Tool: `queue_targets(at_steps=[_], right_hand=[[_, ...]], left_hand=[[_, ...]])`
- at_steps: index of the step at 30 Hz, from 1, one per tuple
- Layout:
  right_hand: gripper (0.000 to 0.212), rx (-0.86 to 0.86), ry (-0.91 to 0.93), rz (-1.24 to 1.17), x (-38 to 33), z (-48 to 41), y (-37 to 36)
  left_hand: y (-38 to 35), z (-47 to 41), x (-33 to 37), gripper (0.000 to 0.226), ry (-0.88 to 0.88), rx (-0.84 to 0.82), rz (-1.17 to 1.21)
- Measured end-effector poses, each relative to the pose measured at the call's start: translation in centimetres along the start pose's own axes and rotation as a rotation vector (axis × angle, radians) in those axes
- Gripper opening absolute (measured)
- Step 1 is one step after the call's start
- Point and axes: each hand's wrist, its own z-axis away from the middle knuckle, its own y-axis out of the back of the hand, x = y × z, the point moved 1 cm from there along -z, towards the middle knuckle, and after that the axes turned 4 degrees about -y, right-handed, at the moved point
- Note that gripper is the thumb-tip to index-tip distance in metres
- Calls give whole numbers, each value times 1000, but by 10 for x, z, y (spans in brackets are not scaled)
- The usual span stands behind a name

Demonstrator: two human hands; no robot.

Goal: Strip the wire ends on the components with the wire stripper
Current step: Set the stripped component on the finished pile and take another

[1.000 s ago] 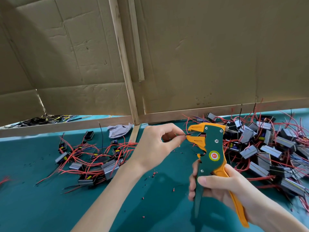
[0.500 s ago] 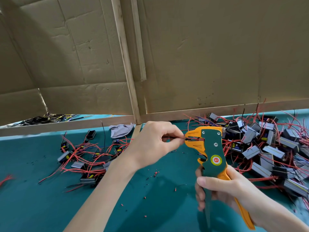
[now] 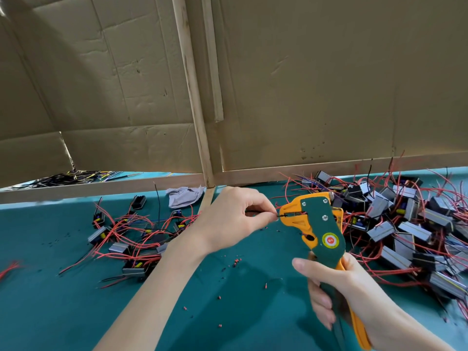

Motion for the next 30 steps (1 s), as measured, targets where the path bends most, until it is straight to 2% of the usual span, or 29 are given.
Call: queue_targets(at_steps=[2, 5, 9, 13, 16, 18, 21, 23, 25, 27, 28, 30], right_hand=[[42, -71, -11, -29, -2, -2, 1], [55, -161, -29, -121, -5, -6, 3], [58, -151, -52, -173, -3, -10, 6], [52, -131, -77, -235, -2, -13, 10], [42, -52, -114, -284, 0, -18, 17], [36, -1, -135, -296, 3, -22, 20], [39, 42, -168, -328, 5, -24, 25], [36, 52, -172, -354, 6, -26, 28], [36, 65, -167, -358, 8, -28, 32], [36, 80, -167, -371, 9, -30, 34], [36, 87, -166, -384, 10, -31, 36], [33, 93, -154, -408, 8, -31, 37]], left_hand=[[-1, 0, -3, 7, 18, 0, 2], [4, -1, -8, 6, 40, 43, -35], [10, -1, -13, 8, 46, 27, -42], [13, -5, -13, 9, 20, 105, -32], [8, -21, -5, 7, -17, 210, -9], [-1, -40, 3, 7, -48, 336, -22], [-25, -79, 19, 8, -70, 560, 19], [-45, -103, 34, 8, -99, 632, 102], [-65, -119, 45, 12, -98, 535, 279], [-84, -125, 50, 31, -11, 247, 487], [-91, -123, 48, 38, 27, 114, 540], [-94, -107, 38, 37, 53, 11, 534]])
